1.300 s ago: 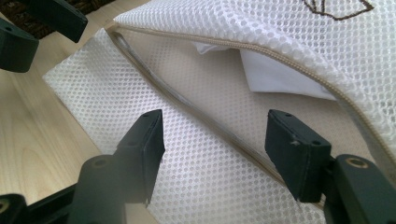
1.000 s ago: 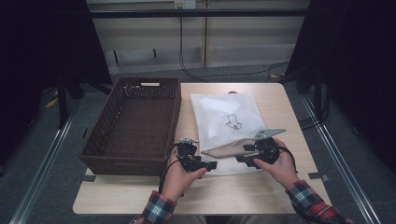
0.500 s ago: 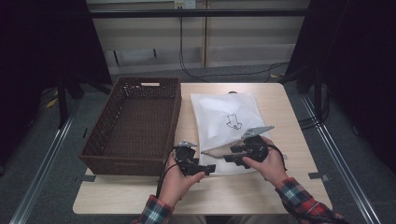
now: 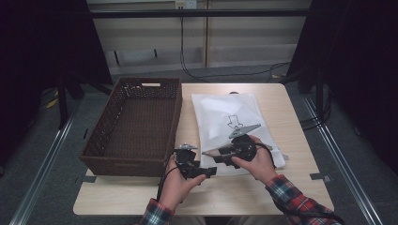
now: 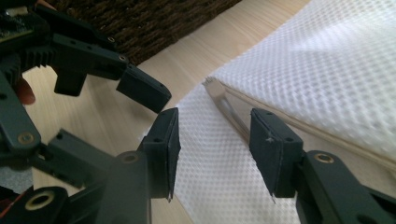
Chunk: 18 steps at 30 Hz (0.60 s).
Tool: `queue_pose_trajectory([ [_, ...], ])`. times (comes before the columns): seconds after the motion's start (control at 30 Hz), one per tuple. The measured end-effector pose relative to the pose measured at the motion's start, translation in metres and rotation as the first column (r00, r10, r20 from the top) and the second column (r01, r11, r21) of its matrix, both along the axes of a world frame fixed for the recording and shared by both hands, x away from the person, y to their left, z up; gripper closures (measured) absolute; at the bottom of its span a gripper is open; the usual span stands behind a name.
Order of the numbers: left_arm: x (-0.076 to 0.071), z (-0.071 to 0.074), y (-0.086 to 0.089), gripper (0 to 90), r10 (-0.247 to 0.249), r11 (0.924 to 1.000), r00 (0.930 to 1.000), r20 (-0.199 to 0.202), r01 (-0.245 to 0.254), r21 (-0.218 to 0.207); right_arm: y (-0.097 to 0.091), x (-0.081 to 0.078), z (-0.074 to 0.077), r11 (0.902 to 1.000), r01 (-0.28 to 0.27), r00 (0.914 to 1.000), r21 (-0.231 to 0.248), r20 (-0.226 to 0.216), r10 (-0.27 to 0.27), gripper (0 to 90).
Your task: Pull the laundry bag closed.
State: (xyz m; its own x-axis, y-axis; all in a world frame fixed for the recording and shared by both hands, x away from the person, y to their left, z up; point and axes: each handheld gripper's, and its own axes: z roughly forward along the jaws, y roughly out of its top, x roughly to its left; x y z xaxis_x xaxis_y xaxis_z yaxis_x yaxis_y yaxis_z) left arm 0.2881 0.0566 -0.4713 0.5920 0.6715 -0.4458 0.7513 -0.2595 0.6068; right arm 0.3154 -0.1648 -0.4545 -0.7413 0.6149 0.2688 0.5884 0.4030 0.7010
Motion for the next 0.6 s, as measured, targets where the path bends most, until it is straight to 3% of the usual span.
queue_pose_trajectory([
  [0.27, 0.001, -0.001, 0.000, 22.2, 0.003, 1.0000, 1.0000, -0.003, -0.003, -0.006, 0.011, 0.008, -0.005, 1.0000, -0.003, 0.9993, 0.003, -0.038, 0.003, 63.1],
  [0.6, 0.002, -0.004, -0.001, 22.2, -0.002, 0.9999, 0.9999, -0.012, 0.002, -0.012, 0.022, 0.017, -0.007, 0.9992, 0.034, 0.9965, 0.022, -0.077, -0.033, 68.0],
])
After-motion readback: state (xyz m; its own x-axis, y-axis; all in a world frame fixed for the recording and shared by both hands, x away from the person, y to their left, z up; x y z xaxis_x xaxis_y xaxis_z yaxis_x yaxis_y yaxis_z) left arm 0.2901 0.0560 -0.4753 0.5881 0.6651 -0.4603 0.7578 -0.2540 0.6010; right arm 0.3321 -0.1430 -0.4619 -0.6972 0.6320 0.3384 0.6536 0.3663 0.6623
